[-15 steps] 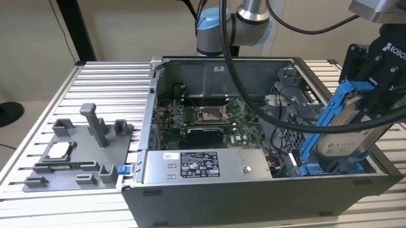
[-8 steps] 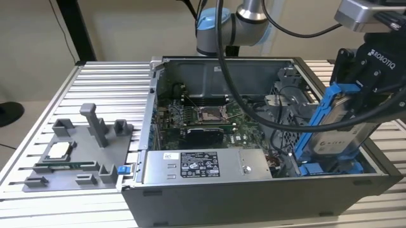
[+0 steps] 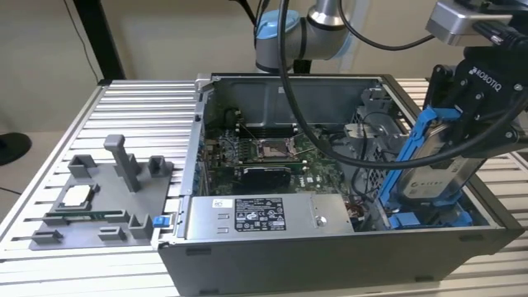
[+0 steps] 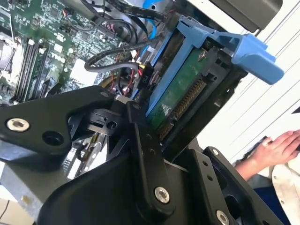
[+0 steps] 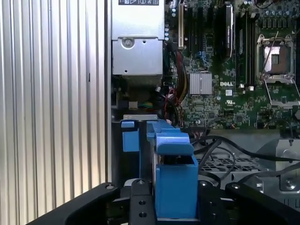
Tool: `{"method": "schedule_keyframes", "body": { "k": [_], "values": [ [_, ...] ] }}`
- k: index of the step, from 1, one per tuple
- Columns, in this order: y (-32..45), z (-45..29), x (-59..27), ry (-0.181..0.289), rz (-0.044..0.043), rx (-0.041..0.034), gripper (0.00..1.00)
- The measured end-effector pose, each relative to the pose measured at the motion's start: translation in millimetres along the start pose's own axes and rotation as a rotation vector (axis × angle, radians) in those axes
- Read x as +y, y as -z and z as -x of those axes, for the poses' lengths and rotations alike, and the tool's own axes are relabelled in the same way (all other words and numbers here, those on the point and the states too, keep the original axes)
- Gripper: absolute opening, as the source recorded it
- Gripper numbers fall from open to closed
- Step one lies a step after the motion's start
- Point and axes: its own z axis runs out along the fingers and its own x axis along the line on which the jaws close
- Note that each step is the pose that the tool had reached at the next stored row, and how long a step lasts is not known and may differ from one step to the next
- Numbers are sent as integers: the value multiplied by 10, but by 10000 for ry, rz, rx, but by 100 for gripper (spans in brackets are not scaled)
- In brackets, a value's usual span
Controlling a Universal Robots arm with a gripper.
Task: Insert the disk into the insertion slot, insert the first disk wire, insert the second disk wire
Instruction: 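Insert the disk into the insertion slot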
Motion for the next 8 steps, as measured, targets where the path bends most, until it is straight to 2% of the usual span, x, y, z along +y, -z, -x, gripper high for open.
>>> {"method": "schedule_keyframes", "body": {
  "k": [1, 5, 8],
  "values": [
    [-10, 0, 0, -2, 0, -21, 0],
    [-16, -8, -2, -7, 12, -28, 0],
    [-16, -22, -41, -9, 40, -39, 0]
  ]
}}
